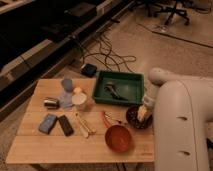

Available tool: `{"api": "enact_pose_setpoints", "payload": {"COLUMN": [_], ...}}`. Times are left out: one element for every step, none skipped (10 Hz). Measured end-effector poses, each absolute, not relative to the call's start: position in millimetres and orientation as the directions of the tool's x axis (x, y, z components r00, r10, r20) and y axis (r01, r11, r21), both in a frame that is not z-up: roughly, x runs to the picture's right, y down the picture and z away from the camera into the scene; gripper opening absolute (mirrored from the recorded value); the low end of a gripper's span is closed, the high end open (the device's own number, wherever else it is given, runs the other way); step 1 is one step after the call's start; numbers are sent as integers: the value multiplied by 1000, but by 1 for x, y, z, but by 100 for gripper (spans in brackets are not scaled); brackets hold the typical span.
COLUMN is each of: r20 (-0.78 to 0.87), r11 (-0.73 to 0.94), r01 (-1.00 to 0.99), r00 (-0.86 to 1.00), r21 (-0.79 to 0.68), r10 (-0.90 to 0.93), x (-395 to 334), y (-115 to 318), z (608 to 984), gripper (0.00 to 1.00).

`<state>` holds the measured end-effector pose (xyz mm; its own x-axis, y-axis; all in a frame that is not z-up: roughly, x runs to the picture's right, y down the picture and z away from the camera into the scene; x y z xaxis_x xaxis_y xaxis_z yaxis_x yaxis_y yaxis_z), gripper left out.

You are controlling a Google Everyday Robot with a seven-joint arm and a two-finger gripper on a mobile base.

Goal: Place grapes in red bowl

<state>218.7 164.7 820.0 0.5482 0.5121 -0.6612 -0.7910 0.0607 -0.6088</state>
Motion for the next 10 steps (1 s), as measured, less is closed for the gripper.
{"api": "enact_pose_setpoints", "payload": {"r20": [-655,-647,-639,-626,-613,-600,-575,-559,-548,-531], "r11": [47,34,27,23,24,22,18,16,15,16], "r01": [-783,-775,-770,-765,-761,-755,-737,-723,-712,-691], "r00": [550,550,548,544,539,538,542,547,554,569], "r21": [-620,-631,-638,-644,-648,-656,-676,-690,-702,-722], "r10": [518,528,540,559,578,592,613,623,627,628], "x": [219,219,221,224,227,228,226,223,218,207], "y": [160,153,144,129,114,102,79,66,58,48], "z": [817,813,807,798,788,781,770,764,762,759], "gripper": [0,0,0,0,0,0,0,0,0,0]}}
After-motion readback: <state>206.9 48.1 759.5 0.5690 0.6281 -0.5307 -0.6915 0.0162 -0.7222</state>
